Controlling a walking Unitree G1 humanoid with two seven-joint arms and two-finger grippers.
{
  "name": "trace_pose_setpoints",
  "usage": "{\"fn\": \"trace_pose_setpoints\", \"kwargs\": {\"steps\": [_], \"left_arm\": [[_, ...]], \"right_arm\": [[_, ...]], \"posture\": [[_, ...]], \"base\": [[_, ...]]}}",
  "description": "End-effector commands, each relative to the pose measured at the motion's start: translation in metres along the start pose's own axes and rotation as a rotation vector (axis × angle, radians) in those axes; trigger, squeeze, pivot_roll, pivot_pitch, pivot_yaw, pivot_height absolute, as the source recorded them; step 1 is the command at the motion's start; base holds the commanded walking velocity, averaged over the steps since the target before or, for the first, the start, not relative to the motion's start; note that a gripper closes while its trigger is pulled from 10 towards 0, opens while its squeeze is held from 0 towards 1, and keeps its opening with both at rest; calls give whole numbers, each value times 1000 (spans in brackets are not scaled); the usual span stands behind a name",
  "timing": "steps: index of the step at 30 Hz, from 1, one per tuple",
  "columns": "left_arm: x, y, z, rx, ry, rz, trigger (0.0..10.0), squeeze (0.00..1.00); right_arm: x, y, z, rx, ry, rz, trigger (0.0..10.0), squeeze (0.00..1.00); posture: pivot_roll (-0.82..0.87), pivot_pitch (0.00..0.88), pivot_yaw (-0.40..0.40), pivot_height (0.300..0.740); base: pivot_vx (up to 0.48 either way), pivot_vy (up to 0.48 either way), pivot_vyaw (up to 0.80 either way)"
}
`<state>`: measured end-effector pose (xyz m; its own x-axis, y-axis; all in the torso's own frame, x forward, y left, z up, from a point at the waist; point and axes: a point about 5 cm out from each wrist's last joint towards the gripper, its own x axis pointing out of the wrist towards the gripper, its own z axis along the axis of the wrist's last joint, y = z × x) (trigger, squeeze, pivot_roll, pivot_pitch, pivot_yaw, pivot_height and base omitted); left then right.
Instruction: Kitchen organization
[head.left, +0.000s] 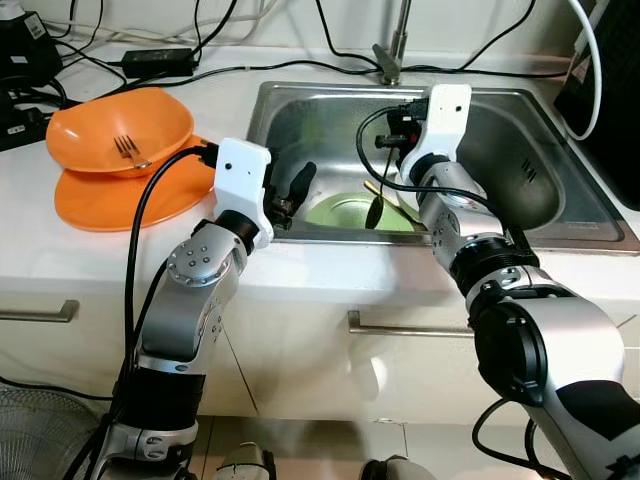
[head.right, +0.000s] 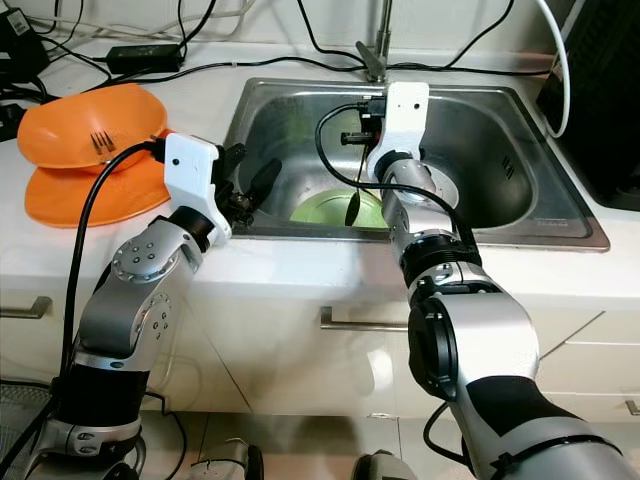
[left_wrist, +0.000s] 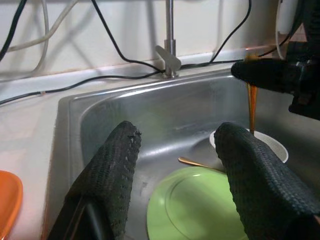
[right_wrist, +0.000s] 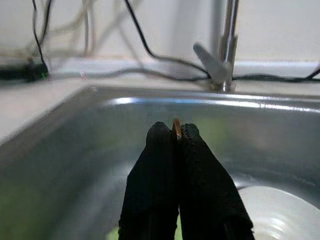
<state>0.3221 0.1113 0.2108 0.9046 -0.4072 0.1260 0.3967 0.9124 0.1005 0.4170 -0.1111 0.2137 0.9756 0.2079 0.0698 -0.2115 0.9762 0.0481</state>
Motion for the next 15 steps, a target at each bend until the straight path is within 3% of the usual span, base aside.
{"fn": "trace_pose_setpoints", "kwargs": {"steps": [1,15], "left_arm": [[-1,0,-1,12,10,-1,10000,0],[-9,0,-5,28,53,-11,10000,0]], "right_arm": [[2,-1,2,-39,34,-4,10000,0],[3,12,-11,-62,199,42,10000,0]], "posture": [[83,78,-14,718],[129,90,-31,718]], "base": [[0,0,0],[0,0,0]]}}
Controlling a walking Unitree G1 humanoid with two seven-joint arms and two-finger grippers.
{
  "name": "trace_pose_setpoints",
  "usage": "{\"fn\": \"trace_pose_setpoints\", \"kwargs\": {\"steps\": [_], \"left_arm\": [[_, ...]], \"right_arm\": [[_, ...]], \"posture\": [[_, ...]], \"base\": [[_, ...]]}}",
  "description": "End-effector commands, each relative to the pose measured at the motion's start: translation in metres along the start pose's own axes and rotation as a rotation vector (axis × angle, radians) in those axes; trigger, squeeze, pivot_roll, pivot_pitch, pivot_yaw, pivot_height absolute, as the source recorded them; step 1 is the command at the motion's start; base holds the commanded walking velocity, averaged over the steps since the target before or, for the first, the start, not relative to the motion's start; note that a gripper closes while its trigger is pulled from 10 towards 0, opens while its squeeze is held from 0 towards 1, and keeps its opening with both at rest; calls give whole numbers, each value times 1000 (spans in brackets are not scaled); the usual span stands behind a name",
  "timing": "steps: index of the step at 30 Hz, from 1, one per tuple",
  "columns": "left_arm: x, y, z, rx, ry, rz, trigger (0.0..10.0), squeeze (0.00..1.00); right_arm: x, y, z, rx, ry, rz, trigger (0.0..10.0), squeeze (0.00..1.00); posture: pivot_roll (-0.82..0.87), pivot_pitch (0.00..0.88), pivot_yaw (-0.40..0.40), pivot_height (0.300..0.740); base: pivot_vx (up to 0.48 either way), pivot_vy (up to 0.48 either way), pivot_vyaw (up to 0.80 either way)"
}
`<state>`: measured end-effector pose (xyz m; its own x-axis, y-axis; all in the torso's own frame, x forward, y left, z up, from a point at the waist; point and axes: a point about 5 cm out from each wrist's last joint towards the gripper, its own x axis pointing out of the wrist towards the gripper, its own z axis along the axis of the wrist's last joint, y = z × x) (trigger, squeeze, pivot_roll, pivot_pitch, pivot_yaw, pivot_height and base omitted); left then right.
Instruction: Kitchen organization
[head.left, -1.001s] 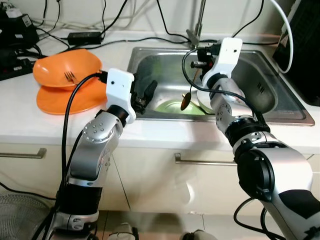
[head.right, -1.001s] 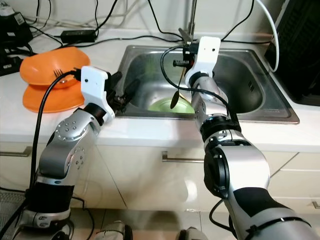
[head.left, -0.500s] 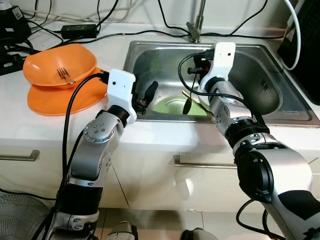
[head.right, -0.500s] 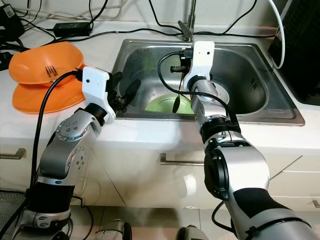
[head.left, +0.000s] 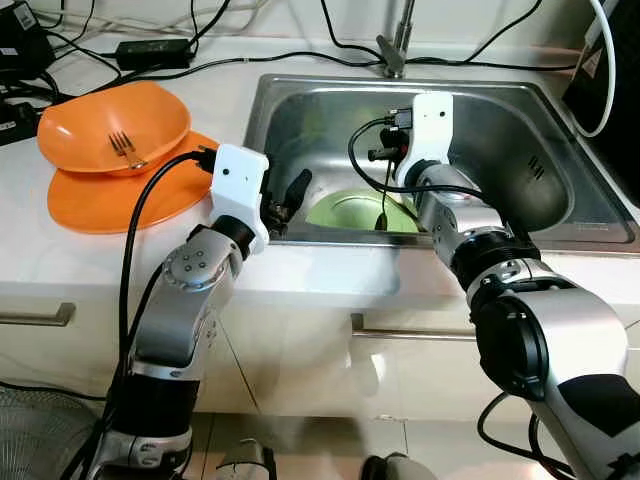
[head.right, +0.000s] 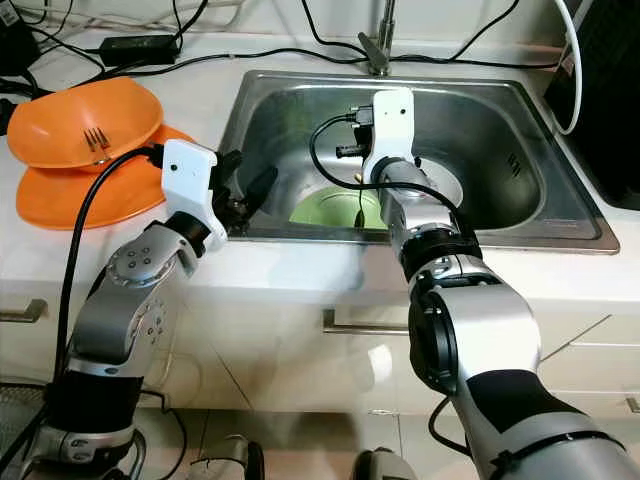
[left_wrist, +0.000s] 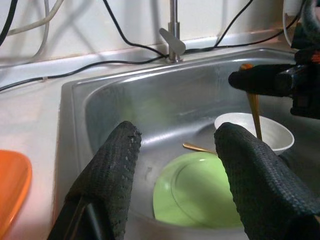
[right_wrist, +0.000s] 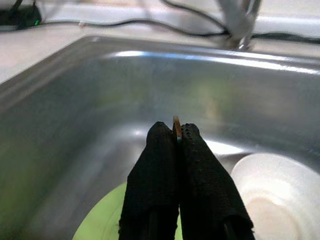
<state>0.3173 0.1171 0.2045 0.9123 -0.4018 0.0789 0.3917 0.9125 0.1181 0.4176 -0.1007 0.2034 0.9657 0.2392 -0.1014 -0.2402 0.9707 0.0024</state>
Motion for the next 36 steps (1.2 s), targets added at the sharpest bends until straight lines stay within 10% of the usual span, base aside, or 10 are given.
{"fn": "trace_pose_setpoints", "kwargs": {"steps": [1,16,17,18,19,21,31,32,36], "left_arm": [[-2,-3,1,12,7,-13,10000,0],[-6,-6,-3,5,40,-26,10000,0],[-7,-7,-3,1,42,-33,10000,0],[-7,-8,-3,-1,43,-39,10000,0],[-7,-8,-4,-1,44,-42,10000,0],[-7,-8,-4,0,49,-49,10000,0],[-8,-8,-3,3,56,-60,10000,0],[-7,-7,-1,8,42,-45,10000,0],[-5,-3,5,43,-1,8,10000,0]], "right_arm": [[1,4,0,-20,32,13,10000,0],[-1,19,-25,-68,146,75,10000,0],[-1,20,-27,-72,152,80,10000,125],[-2,20,-29,-76,158,84,10000,471],[-2,20,-29,-78,161,85,10000,471],[-2,21,-31,-83,170,84,10000,1000],[-2,21,-33,-73,171,79,10000,1000],[-2,19,-29,-77,150,66,10000,0],[0,16,-16,-81,83,42,10000,0]], "posture": [[131,91,-31,718],[146,99,-39,718],[146,99,-39,718],[146,99,-39,718],[146,99,-39,718],[146,98,-37,718],[151,94,-34,718],[150,91,-33,718],[148,90,-34,718]], "base": [[0,0,0],[0,0,0],[0,0,0],[0,0,0],[0,0,0],[0,0,0],[0,0,0],[0,0,0],[0,0,0]]}}
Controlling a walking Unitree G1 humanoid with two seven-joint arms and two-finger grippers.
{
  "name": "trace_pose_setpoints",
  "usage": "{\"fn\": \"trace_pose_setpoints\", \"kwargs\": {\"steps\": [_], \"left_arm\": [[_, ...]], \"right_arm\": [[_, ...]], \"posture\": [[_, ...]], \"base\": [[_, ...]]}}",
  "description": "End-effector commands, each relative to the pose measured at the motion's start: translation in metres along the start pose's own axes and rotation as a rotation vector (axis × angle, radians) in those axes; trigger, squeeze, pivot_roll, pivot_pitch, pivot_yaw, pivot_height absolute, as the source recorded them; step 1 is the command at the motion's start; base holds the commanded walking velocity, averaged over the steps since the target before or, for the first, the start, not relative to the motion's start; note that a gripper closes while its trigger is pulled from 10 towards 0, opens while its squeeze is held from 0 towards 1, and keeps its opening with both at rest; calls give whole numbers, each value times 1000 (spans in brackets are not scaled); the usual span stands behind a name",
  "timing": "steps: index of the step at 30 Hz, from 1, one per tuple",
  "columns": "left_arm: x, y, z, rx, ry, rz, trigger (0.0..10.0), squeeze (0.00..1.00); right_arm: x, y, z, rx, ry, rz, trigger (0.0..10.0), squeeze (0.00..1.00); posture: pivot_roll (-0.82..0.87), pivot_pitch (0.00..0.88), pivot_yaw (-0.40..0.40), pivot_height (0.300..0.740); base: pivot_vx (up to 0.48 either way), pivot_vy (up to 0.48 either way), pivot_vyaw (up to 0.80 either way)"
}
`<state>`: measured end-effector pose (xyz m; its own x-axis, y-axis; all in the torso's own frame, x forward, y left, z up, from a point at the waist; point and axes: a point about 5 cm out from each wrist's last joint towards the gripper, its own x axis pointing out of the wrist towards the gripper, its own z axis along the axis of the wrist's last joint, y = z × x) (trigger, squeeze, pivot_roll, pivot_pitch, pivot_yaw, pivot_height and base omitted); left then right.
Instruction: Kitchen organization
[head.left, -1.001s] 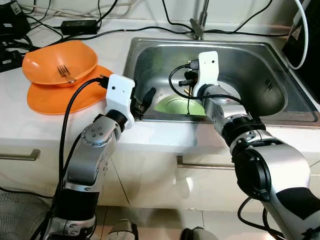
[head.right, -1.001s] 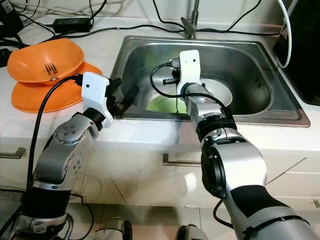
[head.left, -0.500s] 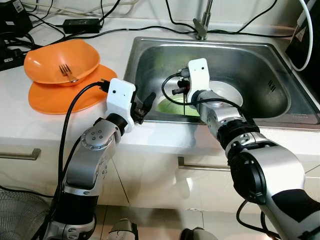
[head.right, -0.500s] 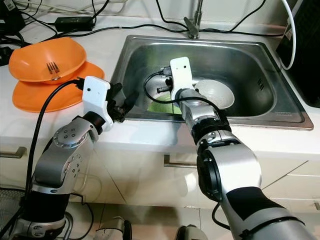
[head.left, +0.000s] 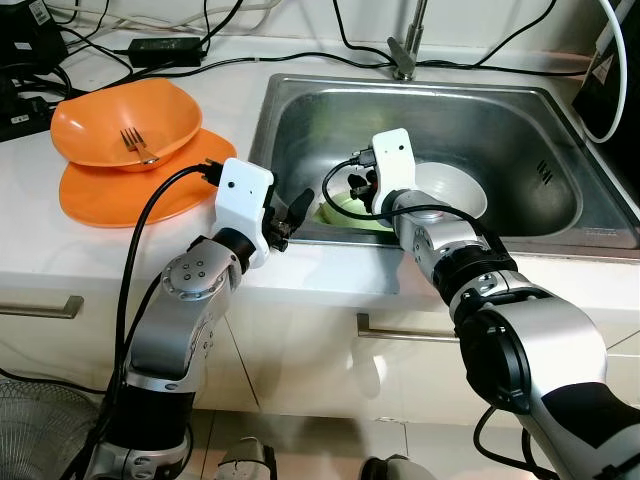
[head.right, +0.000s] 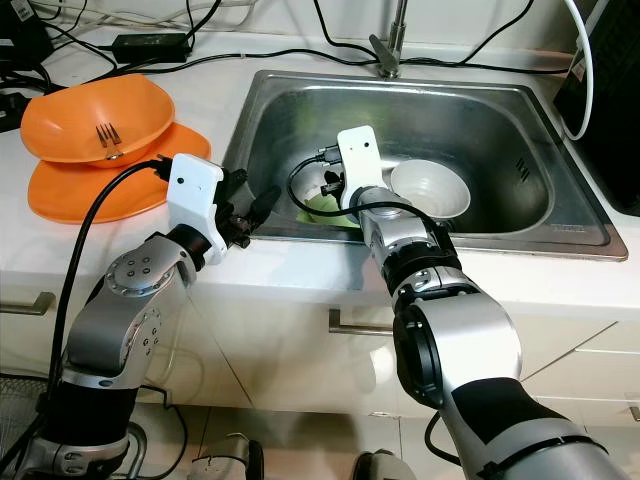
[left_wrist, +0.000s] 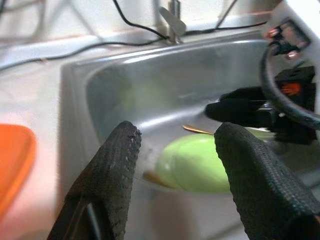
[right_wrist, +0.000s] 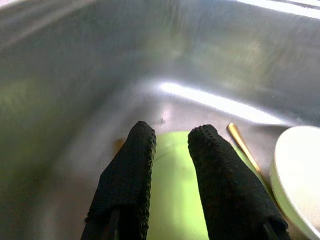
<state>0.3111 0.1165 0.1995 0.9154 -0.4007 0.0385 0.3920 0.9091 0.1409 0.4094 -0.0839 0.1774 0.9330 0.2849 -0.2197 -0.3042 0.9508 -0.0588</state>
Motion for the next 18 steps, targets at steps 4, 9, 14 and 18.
{"fn": "trace_pose_setpoints", "kwargs": {"steps": [4,9,14,18], "left_arm": [[-1,12,23,159,-135,170,10000,0],[-6,23,35,282,-209,289,10000,0],[-17,39,43,448,-264,422,10000,0],[-25,40,30,637,-222,447,10000,0]], "right_arm": [[-2,-6,47,84,-244,0,10000,0],[-8,-6,69,150,-430,34,10000,0],[-12,-5,60,208,-500,51,10000,0],[-14,-5,41,243,-491,47,10000,0]], "posture": [[138,96,-36,718],[124,99,-39,718],[118,96,-41,718],[120,92,-40,718]], "base": [[0,0,0],[0,0,0],[0,0,0],[0,0,0]]}}
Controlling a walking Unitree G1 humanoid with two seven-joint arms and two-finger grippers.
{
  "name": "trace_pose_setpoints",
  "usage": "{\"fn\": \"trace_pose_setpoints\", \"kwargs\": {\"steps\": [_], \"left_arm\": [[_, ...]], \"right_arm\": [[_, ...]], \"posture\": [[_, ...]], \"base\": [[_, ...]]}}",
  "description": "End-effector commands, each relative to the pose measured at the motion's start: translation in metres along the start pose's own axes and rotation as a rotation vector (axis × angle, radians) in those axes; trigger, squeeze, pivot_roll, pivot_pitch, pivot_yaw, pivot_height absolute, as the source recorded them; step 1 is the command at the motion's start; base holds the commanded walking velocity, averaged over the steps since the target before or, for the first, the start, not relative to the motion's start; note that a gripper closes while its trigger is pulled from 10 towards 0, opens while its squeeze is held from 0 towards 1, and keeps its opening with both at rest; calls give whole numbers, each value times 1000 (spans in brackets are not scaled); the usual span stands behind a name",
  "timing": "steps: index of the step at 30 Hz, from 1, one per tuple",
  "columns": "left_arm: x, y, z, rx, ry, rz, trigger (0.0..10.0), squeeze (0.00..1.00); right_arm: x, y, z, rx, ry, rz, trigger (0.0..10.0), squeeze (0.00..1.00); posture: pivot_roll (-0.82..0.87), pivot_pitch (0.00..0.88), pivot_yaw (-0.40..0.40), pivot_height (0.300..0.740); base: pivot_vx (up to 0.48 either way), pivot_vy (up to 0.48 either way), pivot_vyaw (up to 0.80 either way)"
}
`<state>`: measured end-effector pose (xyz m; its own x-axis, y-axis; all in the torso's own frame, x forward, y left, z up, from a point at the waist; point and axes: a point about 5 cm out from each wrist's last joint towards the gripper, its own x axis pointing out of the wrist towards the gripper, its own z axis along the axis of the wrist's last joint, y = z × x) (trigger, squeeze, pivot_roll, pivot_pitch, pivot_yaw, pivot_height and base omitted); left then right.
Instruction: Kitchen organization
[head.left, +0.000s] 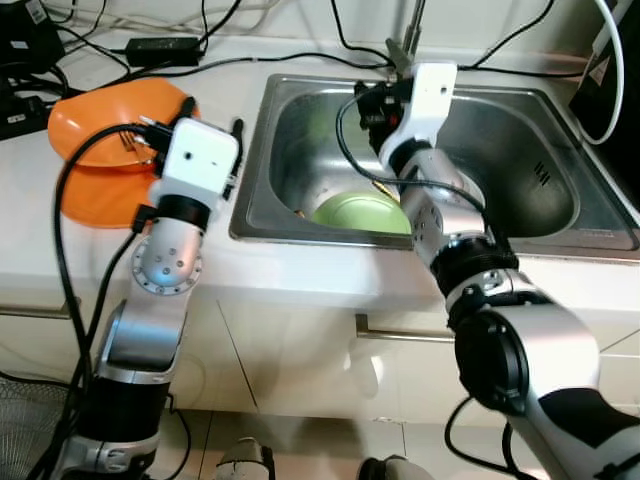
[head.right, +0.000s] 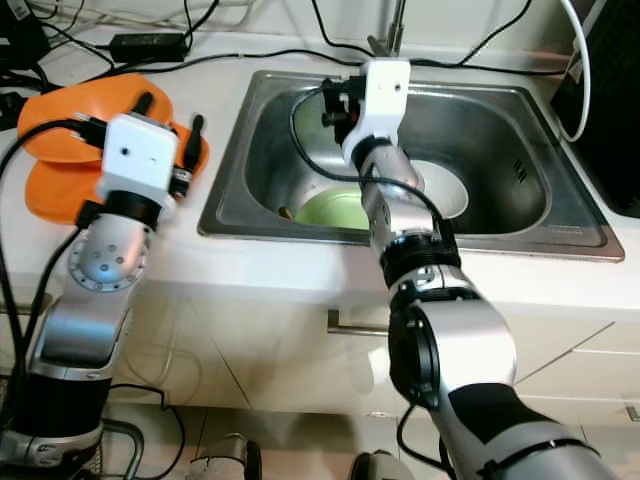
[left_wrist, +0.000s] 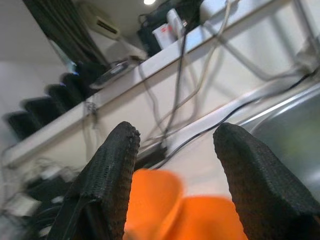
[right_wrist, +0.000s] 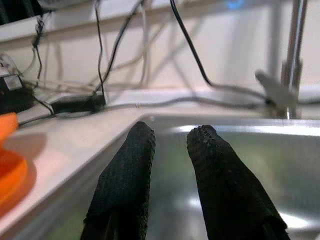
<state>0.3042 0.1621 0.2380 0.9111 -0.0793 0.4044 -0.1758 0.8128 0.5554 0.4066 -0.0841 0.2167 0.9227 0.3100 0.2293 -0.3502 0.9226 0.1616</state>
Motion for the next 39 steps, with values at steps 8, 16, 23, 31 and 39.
{"fn": "trace_pose_setpoints", "kwargs": {"steps": [8,16,23,31,39], "left_arm": [[-23,9,-32,177,106,39,10000,0],[-19,9,-43,193,130,29,10000,0],[-9,8,-50,231,167,19,10000,0],[4,7,-57,277,207,-8,10000,0],[9,6,-60,288,223,-15,7020,0]], "right_arm": [[-16,-10,-23,78,18,-71,10000,0],[-18,-6,-26,97,12,-71,10000,0],[-18,-6,-24,95,8,-72,10000,0],[-18,-7,-24,92,13,-75,10000,0],[-19,-9,-24,90,15,-80,10000,0]], "posture": [[131,78,-46,718],[120,60,-42,718],[117,53,-45,718],[105,51,-43,718],[100,55,-45,718]], "base": [[0,0,0],[0,0,0],[0,0,0],[0,0,0],[0,0,0]]}}
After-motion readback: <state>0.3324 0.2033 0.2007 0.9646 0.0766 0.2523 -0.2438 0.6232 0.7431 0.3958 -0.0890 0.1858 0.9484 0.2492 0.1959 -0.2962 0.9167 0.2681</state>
